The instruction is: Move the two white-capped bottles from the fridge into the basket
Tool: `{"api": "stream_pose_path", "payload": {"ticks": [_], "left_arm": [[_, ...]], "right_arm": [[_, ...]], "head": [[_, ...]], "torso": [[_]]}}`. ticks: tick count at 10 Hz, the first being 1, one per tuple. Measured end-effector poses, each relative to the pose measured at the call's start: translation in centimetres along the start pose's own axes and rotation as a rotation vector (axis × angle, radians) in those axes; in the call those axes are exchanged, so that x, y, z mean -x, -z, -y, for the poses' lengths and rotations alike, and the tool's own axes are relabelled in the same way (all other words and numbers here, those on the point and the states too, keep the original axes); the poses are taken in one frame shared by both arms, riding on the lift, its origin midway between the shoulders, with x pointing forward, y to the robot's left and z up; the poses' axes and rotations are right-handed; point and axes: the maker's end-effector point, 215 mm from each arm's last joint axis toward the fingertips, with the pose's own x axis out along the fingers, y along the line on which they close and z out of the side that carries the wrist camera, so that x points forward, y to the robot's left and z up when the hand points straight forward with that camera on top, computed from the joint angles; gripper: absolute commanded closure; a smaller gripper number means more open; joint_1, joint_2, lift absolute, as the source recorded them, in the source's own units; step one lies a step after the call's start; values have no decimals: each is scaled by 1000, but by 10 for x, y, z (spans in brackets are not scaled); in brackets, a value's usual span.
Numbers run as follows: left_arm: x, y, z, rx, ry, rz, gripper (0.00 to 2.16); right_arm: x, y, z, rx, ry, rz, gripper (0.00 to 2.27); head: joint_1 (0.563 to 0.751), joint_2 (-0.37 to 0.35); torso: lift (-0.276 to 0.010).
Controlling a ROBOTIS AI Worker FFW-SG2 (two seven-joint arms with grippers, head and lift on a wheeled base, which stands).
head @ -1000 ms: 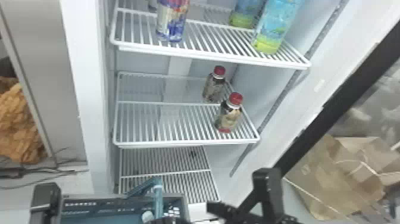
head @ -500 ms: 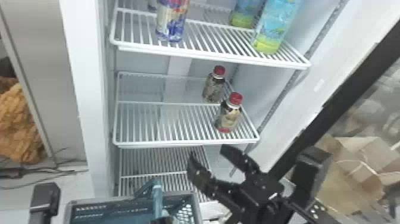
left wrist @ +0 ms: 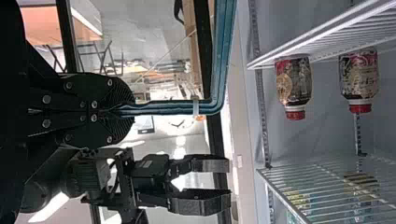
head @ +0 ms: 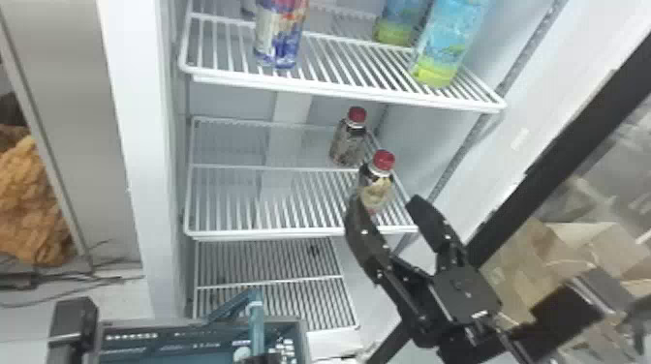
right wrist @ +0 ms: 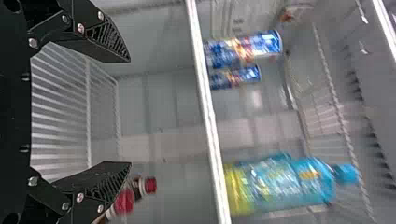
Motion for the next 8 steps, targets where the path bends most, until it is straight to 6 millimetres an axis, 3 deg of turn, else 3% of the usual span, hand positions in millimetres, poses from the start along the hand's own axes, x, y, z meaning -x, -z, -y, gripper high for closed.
{"api": "stream_pose_path", "payload": {"ticks": [3,8], "left_arm": [[-1,1,0,1,0,-2,1154],[-1,2,0,3,1,-2,1154]], "right_arm": [[5,7,16,38,87,-4,286],[7,55,27,66,92,-106,286]], "head": [[695,-350],[695,-350]], "torso": [[-260],[-260]]}}
